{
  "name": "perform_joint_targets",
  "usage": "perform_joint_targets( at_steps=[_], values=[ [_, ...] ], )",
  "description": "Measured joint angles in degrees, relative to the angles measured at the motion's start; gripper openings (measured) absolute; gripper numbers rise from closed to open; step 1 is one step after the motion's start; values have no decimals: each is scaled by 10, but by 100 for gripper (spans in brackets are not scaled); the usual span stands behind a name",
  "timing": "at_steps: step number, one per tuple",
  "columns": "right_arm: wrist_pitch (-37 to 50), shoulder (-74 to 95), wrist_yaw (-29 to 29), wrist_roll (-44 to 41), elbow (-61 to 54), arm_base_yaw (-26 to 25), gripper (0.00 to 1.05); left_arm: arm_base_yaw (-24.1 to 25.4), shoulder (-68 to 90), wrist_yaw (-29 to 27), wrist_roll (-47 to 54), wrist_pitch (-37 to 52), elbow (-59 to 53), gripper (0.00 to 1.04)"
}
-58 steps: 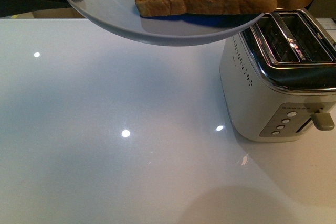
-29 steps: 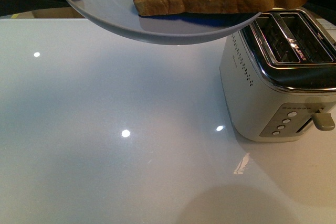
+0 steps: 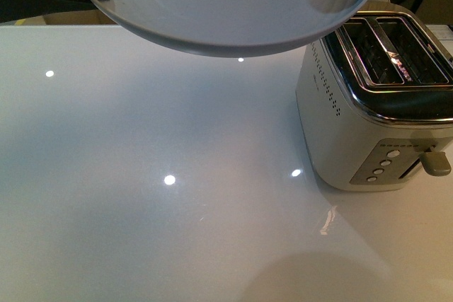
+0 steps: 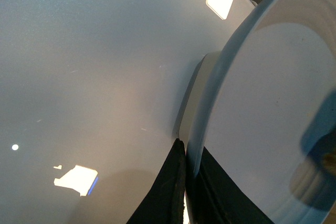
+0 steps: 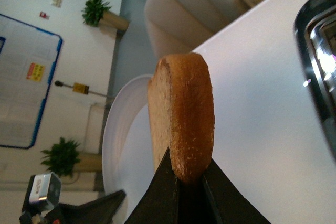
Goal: Left arm holds plate, right arm toasts bread
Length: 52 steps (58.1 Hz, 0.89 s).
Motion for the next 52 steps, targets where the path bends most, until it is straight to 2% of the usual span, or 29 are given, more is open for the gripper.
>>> perform_joint_targets(
  at_steps=[4, 10, 18, 29, 52],
  values=[
    [-44, -1, 51, -110, 33, -30, 3, 0, 0, 0, 0, 0, 0, 3],
    [-58, 28, 118, -283, 49, -49, 3, 0, 0, 0, 0, 0, 0, 3],
    [-50, 68, 131, -381, 48, -48, 3, 0, 0, 0, 0, 0, 0, 3],
    [-43, 109, 137, -424, 49, -42, 3, 0, 0, 0, 0, 0, 0, 3],
    [-43, 190, 176, -438, 88, 12, 3, 0, 0, 0, 0, 0, 0, 3]
  ],
)
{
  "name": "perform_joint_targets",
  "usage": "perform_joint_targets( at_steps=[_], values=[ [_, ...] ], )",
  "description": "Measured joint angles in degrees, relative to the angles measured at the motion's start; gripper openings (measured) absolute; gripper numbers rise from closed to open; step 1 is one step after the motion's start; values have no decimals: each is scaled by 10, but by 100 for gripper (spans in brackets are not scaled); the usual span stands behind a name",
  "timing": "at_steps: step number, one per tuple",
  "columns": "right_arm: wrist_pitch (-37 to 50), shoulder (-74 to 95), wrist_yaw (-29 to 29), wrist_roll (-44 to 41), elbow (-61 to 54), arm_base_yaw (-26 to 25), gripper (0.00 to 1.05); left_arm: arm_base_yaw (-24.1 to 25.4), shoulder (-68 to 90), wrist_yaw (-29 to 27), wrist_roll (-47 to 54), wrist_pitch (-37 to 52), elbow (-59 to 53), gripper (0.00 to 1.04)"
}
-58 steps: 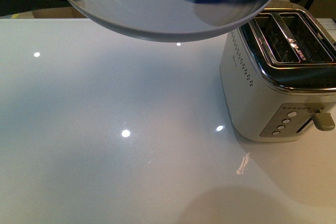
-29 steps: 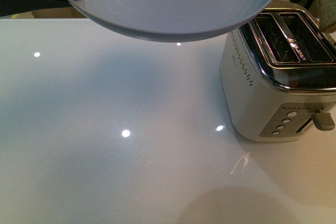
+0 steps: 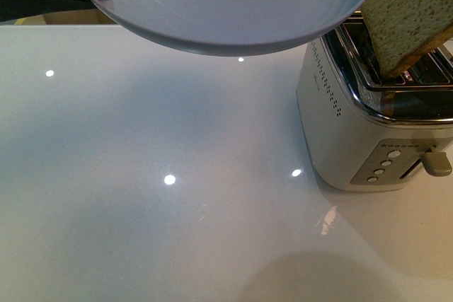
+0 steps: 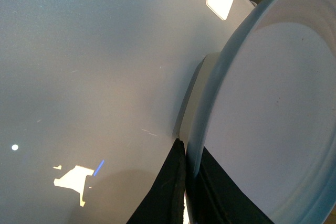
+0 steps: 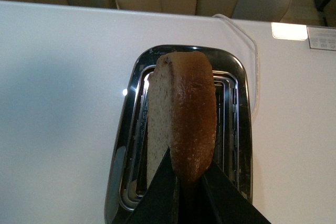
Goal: Left arm holds plate, right arm toasts bread
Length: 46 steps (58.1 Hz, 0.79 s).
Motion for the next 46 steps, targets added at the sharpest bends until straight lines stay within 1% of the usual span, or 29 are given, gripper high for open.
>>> perform_joint_targets(
  at_steps=[28, 46],
  values=[
    [-10, 61, 49, -33, 35, 28, 3, 0, 0, 0, 0, 0, 0, 3],
    [-46, 108, 68, -43, 63, 33, 3, 0, 0, 0, 0, 0, 0, 3]
  ],
)
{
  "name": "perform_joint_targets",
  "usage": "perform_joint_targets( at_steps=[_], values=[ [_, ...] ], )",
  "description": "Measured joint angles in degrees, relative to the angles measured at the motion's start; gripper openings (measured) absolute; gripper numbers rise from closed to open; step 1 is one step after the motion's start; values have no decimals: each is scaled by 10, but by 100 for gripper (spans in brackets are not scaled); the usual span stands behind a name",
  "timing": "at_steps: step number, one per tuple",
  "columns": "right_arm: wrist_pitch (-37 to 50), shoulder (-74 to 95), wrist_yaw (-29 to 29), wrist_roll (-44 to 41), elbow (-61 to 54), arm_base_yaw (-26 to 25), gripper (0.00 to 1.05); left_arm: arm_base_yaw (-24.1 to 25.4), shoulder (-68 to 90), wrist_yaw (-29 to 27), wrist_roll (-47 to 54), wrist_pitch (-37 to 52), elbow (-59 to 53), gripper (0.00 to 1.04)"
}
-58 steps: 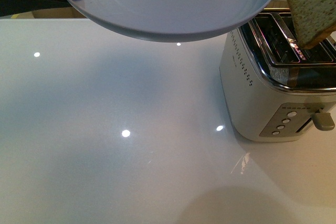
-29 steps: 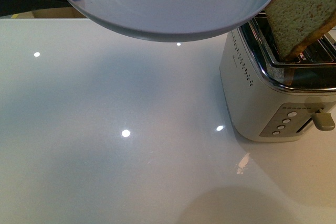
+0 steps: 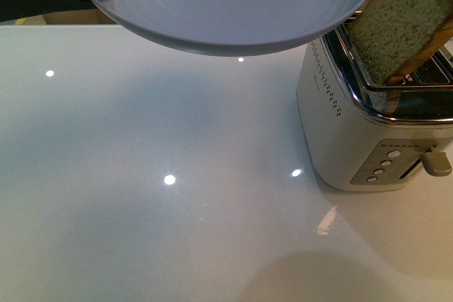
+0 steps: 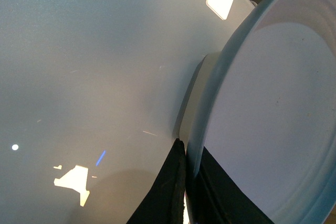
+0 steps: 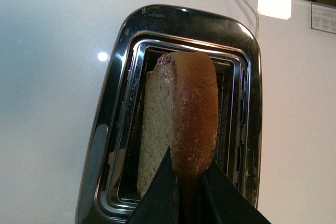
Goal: Left arm holds plate, right arm toasts bread
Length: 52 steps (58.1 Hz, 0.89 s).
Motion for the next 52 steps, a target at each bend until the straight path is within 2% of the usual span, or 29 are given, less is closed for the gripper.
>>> perform_joint_targets(
  at_steps=[23, 26, 31, 41, 52],
  values=[
    [2, 33, -1, -1, 9, 9, 3, 0, 0, 0, 0, 0, 0, 3],
    [9, 33, -1, 0, 3, 10, 9, 0, 0, 0, 0, 0, 0, 3],
    [23, 32, -6, 5, -11, 10, 25, 0, 0, 0, 0, 0, 0, 3],
    [53, 9, -9, 26, -41, 2, 48, 0, 0, 0, 0, 0, 0, 3],
    [96, -76, -4, 61, -95, -16, 74, 0, 0, 0, 0, 0, 0, 3]
  ],
)
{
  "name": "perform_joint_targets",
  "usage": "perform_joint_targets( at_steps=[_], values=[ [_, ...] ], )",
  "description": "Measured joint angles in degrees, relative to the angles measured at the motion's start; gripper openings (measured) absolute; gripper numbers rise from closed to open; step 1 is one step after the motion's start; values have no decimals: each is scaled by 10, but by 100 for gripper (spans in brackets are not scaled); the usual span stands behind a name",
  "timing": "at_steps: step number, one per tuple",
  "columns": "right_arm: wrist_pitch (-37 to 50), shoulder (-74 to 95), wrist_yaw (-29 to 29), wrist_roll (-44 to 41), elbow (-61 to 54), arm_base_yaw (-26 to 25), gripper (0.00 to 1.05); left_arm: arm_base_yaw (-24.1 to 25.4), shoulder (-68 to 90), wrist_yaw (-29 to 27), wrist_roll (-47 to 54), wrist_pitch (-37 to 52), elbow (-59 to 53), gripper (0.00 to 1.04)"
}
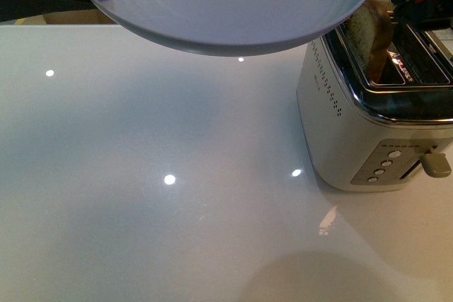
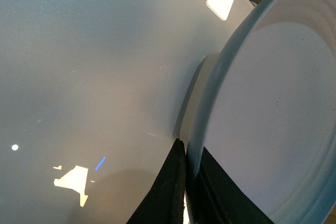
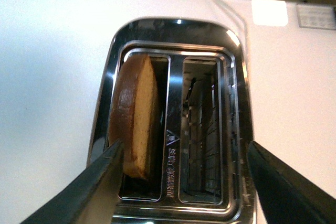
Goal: Left arm holds plate, right arm toasts bread
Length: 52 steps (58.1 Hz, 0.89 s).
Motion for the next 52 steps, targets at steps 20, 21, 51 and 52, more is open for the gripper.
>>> perform_joint_targets(
  at_steps=[20, 21, 51, 52],
  values=[
    [305, -138, 5, 9, -177, -21, 76, -1, -1, 2, 0, 0, 0, 3],
    [320, -139, 4, 8, -186, -21, 74, -1, -1, 1, 0, 0, 0, 3],
    [401, -294, -62, -4, -376, -76, 2, -1, -2, 0, 0, 0, 0, 3],
    [400, -297, -67, -4, -378, -81, 2, 0, -2, 0, 0, 0, 0, 3]
  ],
)
